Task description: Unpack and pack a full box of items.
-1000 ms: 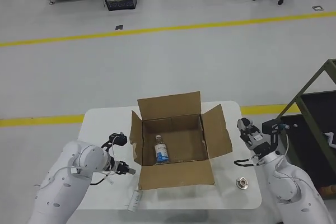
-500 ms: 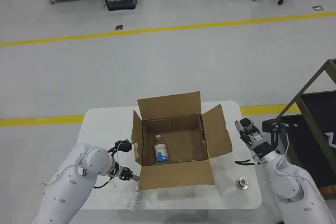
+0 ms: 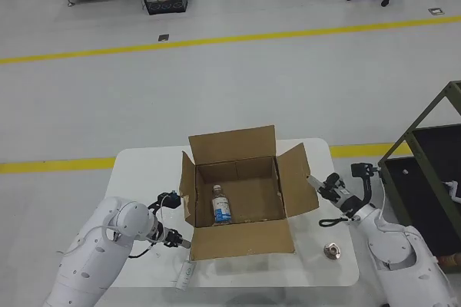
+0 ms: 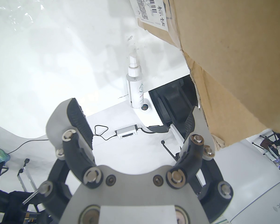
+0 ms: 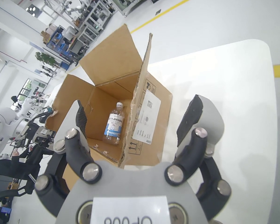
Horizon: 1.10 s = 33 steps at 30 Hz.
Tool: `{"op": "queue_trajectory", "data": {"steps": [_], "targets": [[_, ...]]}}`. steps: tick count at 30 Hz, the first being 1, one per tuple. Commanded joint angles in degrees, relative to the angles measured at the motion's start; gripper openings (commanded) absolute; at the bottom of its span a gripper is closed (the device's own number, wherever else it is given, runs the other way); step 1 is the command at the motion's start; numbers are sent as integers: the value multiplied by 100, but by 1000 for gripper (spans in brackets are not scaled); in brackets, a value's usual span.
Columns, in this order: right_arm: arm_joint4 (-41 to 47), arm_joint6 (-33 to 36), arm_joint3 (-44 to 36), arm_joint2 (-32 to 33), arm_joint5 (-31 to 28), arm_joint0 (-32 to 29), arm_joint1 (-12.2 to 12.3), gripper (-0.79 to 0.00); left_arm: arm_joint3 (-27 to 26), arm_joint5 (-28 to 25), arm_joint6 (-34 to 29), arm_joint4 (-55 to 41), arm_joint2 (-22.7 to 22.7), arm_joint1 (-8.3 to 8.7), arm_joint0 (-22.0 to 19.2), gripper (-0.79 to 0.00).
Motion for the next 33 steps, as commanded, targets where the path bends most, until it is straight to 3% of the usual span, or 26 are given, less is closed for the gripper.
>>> {"op": "queue_trajectory", "data": {"steps": [1, 4, 6, 7, 8, 17, 22, 33], "targets": [[214, 75, 123, -81, -23, 38, -13, -382, 0, 0, 0, 0, 0, 0, 0, 0], [441, 179, 325, -171, -16, 146, -26, -508, 0, 0, 0, 0, 0, 0, 0, 0], [520, 218, 426, -244, -25, 227, -35, -653, 0, 0, 0, 0, 0, 0, 0, 0], [542, 228, 461, -277, -45, 262, -38, -763, 0, 0, 0, 0, 0, 0, 0, 0], [554, 236, 501, -310, -55, 292, -42, -785, 0, 0, 0, 0, 0, 0, 0, 0], [548, 258, 739, -540, -88, 495, -62, -785, 0, 0, 0, 0, 0, 0, 0, 0], [584, 177, 774, -519, -94, 517, -58, -785, -235, -460, 218, -80, 32, 33, 160, 0], [908, -18, 883, -367, -41, 533, -51, -785, -377, -654, 231, 268, -162, 182, 604, 0]]}}
